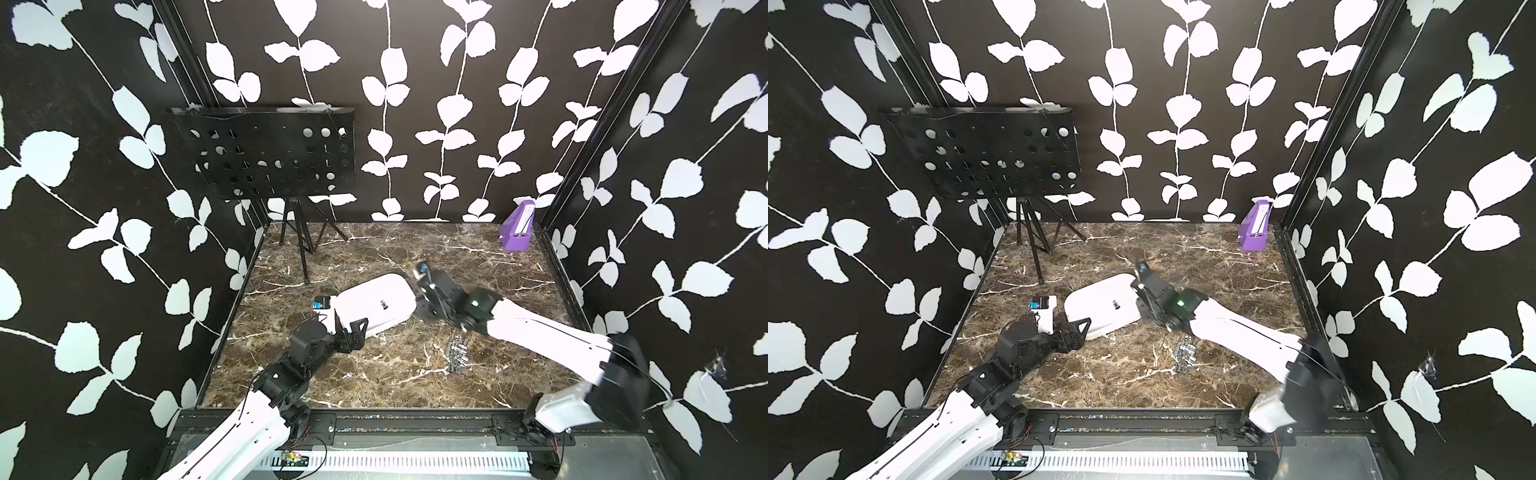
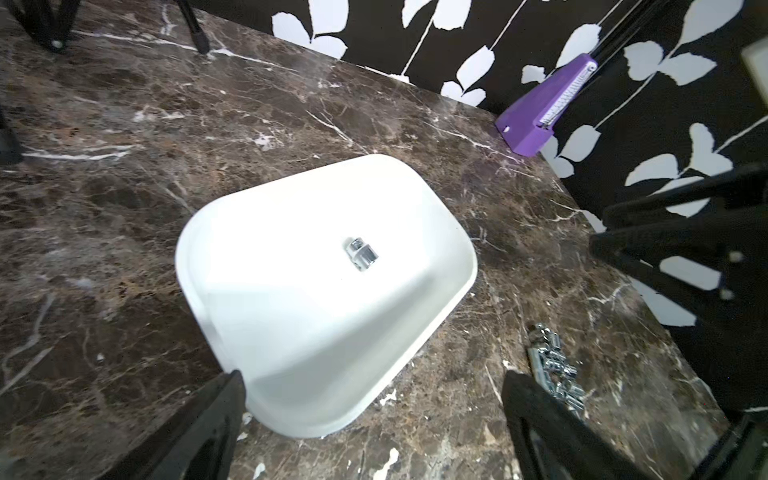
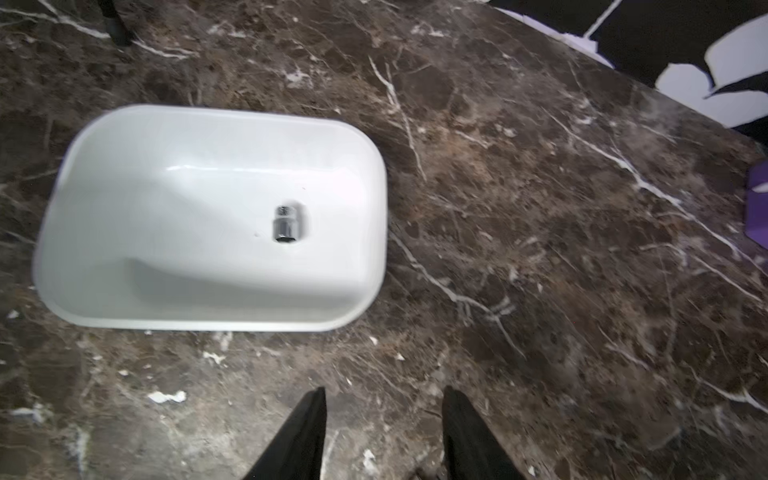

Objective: Put the socket on the desktop into the storage box
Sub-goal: Pick up the socket head from the center of the board.

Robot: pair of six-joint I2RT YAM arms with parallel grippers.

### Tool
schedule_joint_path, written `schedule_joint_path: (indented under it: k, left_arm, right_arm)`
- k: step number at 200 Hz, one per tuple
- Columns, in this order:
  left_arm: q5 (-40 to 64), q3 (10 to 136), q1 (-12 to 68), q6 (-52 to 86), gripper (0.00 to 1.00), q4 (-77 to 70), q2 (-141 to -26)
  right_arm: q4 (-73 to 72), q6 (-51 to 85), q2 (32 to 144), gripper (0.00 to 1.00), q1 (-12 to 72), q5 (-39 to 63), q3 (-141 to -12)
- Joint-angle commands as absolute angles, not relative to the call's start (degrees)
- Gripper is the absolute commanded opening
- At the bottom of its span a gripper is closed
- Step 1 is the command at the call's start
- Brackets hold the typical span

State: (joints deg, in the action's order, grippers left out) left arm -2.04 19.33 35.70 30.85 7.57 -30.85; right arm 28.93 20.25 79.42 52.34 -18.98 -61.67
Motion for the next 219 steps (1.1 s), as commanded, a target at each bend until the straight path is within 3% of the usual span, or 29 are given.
schedule_joint_path:
  k: [1,36,85,219]
  left_arm:
    - [1.7,18.5,35.9,29.2,0.97,5.0,-30.8]
    - [7.3,18.1,35.9,28.6,0.96,1.9,-30.9]
    - [1.5,17.9,35.9,30.0,0.93,4.0,-31.2]
    - [-2.6,19.4,35.9,31.6,0.9,6.9,-33.7]
  right_arm:
    - [27.1,22.9,74.3,0.48,51.8,-25.0,-51.9]
    - [20.5,28.6,69.9,0.45,48.3,-24.4,-41.9]
    - [21.5,34.0,74.0,0.42,44.2,-16.7,-43.3]
    - [25.7,34.3,79.9,0.38,44.7,-14.9,-44.1]
